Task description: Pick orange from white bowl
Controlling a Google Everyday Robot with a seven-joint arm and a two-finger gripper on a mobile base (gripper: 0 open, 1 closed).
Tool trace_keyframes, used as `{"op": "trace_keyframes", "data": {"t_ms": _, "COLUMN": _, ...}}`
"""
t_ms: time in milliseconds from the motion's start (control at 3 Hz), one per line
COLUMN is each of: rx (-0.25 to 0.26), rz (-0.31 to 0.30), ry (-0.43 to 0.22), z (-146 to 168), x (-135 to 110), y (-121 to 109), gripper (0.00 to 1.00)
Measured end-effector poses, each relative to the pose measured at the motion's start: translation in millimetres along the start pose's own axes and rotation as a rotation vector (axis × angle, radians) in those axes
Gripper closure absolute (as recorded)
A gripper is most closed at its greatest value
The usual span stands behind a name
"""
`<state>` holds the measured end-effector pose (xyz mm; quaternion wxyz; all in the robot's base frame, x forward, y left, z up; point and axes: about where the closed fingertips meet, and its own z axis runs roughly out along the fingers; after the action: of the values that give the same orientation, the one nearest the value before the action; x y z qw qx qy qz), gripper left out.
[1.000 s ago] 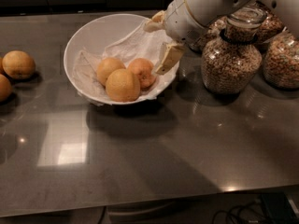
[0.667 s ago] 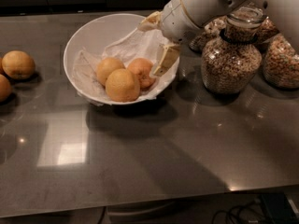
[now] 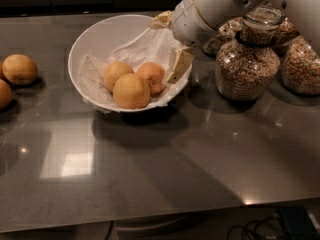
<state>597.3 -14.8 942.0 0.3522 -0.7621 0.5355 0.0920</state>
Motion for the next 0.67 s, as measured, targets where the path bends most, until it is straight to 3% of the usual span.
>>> {"op": "trace_keyframes", "data": {"t_ms": 667, "rx": -0.053, "rz": 0.051, "ry": -0.019, "z": 24, "x": 20, "y": 8, "gripper": 0.19}}
